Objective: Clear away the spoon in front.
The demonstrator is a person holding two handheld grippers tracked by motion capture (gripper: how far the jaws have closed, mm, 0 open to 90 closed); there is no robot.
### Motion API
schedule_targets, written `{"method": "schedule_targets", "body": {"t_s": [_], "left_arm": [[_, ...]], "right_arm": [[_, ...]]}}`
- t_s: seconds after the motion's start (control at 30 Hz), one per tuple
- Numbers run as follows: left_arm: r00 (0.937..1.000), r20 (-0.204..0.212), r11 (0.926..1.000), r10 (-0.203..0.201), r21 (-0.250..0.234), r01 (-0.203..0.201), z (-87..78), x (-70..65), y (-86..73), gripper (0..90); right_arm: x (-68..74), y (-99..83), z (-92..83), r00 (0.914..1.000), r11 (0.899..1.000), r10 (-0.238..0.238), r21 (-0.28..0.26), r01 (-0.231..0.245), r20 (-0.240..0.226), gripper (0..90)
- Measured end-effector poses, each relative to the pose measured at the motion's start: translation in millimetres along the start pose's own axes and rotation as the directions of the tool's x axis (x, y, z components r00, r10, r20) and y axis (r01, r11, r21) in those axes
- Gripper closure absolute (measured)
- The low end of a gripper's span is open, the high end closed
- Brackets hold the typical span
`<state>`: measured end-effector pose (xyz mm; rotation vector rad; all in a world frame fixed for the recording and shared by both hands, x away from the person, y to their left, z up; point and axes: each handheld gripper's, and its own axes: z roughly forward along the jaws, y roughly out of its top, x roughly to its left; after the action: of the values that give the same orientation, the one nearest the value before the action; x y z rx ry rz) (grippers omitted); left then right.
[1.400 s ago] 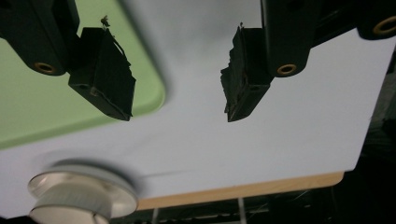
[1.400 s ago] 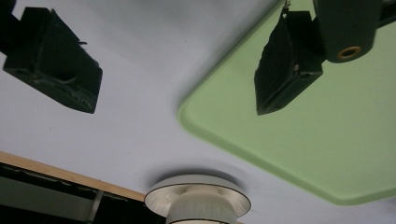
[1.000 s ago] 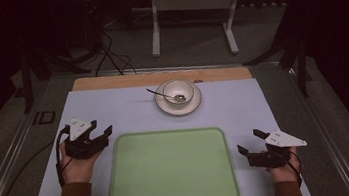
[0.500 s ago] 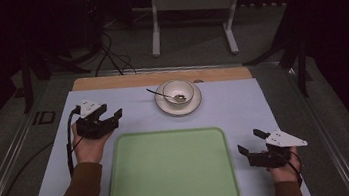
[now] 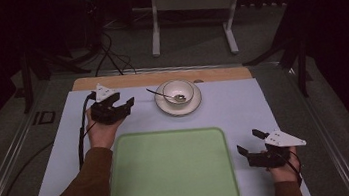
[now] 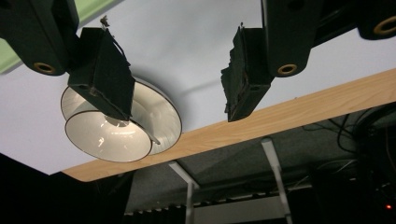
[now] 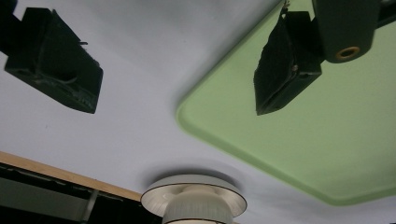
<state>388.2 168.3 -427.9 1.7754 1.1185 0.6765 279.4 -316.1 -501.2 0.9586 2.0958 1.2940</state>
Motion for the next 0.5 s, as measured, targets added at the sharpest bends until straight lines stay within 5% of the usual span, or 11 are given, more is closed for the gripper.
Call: {"method": "schedule_targets", "body": {"t_s": [0.17,0.5], "left_arm": [[0.9998,0.015,0.9996,0.016,0.023,-0.016,16.7,-2.5,-0.1,44.8],[0.9988,0.044,0.9987,-0.021,0.047,0.019,43.9,-1.8,9.0,47.4]], "right_arm": [[-0.5,-0.3,0.1,1.0,1.0,0.002,0.001,-0.002,0.0,15.2],[-0.2,-0.3,0.6,1.0,1.0,-0.002,0.006,0.002,-0.006,15.2]]}}
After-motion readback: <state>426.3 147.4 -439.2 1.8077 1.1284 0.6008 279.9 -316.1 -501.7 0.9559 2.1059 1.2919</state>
